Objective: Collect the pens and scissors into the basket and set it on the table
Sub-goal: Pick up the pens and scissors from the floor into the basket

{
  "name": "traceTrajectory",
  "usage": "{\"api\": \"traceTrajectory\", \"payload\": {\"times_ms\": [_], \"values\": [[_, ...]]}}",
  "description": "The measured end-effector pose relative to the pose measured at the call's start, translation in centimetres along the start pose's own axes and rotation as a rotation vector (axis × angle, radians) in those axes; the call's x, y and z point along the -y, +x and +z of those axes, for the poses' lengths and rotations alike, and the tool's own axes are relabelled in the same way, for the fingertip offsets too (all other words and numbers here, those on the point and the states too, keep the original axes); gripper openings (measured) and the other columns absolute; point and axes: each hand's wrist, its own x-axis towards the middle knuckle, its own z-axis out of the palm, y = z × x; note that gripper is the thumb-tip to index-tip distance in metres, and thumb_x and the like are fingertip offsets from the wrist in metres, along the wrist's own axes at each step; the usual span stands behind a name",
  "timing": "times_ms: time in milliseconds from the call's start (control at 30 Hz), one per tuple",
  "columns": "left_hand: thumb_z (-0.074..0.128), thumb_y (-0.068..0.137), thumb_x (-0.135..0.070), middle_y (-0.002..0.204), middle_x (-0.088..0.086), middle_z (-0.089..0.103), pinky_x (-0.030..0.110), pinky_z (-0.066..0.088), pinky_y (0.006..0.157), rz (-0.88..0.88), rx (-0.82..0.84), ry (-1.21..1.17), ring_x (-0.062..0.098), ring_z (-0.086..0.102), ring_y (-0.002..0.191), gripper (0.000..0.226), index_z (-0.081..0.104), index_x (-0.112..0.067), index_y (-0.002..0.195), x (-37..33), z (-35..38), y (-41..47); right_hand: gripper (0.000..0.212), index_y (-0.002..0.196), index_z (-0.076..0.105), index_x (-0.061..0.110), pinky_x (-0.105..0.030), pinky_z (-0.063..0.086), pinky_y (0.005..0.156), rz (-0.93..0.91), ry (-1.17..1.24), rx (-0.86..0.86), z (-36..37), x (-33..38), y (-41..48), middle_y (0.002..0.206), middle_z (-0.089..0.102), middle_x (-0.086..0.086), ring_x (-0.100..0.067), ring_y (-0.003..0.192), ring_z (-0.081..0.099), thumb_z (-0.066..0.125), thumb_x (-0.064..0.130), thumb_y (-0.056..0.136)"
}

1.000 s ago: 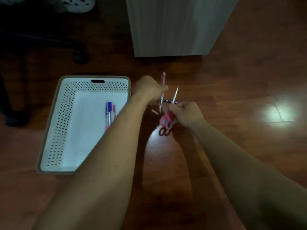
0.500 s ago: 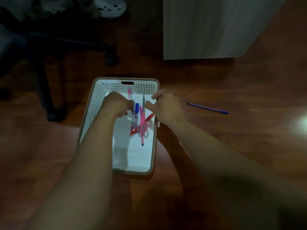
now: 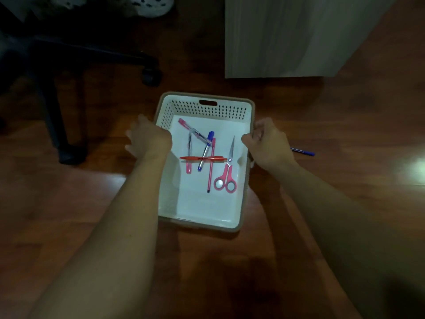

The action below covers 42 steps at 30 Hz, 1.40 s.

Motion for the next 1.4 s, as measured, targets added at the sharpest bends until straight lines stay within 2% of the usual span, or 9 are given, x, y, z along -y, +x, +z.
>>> {"api": "traceTrajectory", "payload": {"times_ms": [133, 300, 567, 733, 800, 900, 1033, 1267, 1400], "values": [[0.053, 0.110, -0.024, 0.143, 0.020, 0.066, 0.050, 0.055, 0.092, 0.097, 0.116, -0.002, 0.046, 0.066, 0.129, 0.034, 0.055, -0.009, 0.140, 1.2, 1.9, -0.7, 0.042, 0.132, 0.058, 0.015, -0.043, 0.058, 0.079, 0.035, -0.003, -0.079, -1.9, -2.5, 0.6, 0.113, 0.072, -0.007, -0.025, 0.088, 0.072, 0.042, 0.049, 0.114], [0.057, 0.106, -0.023, 0.140, 0.017, 0.068, 0.047, 0.054, 0.086, 0.144, 0.046, 0.033, 0.045, 0.067, 0.126, 0.032, 0.055, -0.013, 0.137, 1.7, 2.7, -1.0, 0.044, 0.150, 0.058, 0.011, -0.044, 0.048, 0.107, 0.140, -0.267, -0.117, -3.9, -7.1, 1.2, 0.146, 0.049, -0.023, -0.048, 0.126, 0.060, 0.055, 0.015, 0.106], [0.056, 0.107, -0.025, 0.141, 0.017, 0.069, 0.047, 0.052, 0.087, 0.145, 0.033, 0.026, 0.046, 0.066, 0.127, 0.033, 0.056, -0.013, 0.138, 1.3, 3.1, -1.3, 0.027, 0.098, 0.076, 0.008, -0.040, 0.062, 0.075, 0.362, -0.340, -0.068, -3.4, -9.2, -0.3, 0.097, 0.078, -0.014, -0.035, 0.086, 0.075, 0.078, 0.034, 0.093], [0.055, 0.107, -0.026, 0.141, 0.016, 0.068, 0.049, 0.054, 0.090, 0.146, 0.049, 0.008, 0.046, 0.065, 0.127, 0.032, 0.056, -0.014, 0.136, 0.7, 3.4, -1.7, 0.027, 0.082, 0.075, 0.011, -0.033, 0.052, 0.072, 0.398, -0.168, -0.082, -4.0, -6.9, 0.0, 0.094, 0.076, -0.011, -0.027, 0.086, 0.071, 0.078, 0.035, 0.094], [0.054, 0.107, -0.027, 0.141, 0.018, 0.067, 0.049, 0.053, 0.092, 0.136, 0.053, 0.007, 0.047, 0.064, 0.128, 0.033, 0.056, -0.014, 0.138, 0.5, 3.4, -1.8, 0.024, 0.085, 0.081, 0.011, -0.024, 0.057, 0.064, 0.350, -0.043, -0.216, -4.5, -5.2, 0.0, 0.089, 0.081, -0.013, -0.016, 0.073, 0.076, 0.076, 0.032, 0.093], [0.052, 0.108, -0.028, 0.140, 0.019, 0.067, 0.048, 0.051, 0.089, 0.126, 0.064, 0.002, 0.046, 0.064, 0.127, 0.034, 0.056, -0.013, 0.138, 0.1, 3.6, -2.0, 0.030, 0.078, 0.078, 0.007, -0.004, 0.036, 0.038, 0.221, 0.040, -0.389, -5.3, -2.0, 0.1, 0.063, 0.072, -0.003, 0.005, 0.035, 0.058, 0.070, 0.032, 0.093], [0.050, 0.108, -0.027, 0.139, 0.022, 0.066, 0.045, 0.044, 0.083, 0.155, 0.056, 0.004, 0.047, 0.064, 0.127, 0.034, 0.056, -0.010, 0.137, -0.3, 3.8, -2.9, 0.031, 0.065, 0.062, 0.019, -0.005, 0.038, 0.046, 0.053, 0.097, -0.486, -5.4, 1.4, 0.2, 0.059, 0.063, 0.008, 0.009, 0.041, 0.055, 0.068, 0.033, 0.092], [0.046, 0.110, -0.032, 0.138, 0.022, 0.066, 0.051, 0.051, 0.092, 0.177, 0.066, -0.003, 0.047, 0.064, 0.127, 0.036, 0.056, -0.010, 0.138, -0.4, 4.1, -3.4, 0.025, 0.079, 0.062, 0.015, -0.008, 0.038, 0.038, -0.029, -0.137, -0.102, -3.3, 3.0, 0.5, 0.074, 0.063, 0.002, 0.003, 0.041, 0.055, 0.069, 0.027, 0.100], [0.046, 0.110, -0.032, 0.138, 0.022, 0.066, 0.052, 0.052, 0.095, 0.169, 0.078, -0.027, 0.047, 0.064, 0.126, 0.036, 0.057, -0.010, 0.136, -0.4, 4.0, -3.4, 0.031, 0.105, 0.063, 0.013, -0.034, 0.061, 0.062, 0.059, -0.448, 0.080, -2.8, 2.4, 0.3, 0.099, 0.071, -0.007, -0.021, 0.075, 0.070, 0.074, 0.041, 0.098]]}}
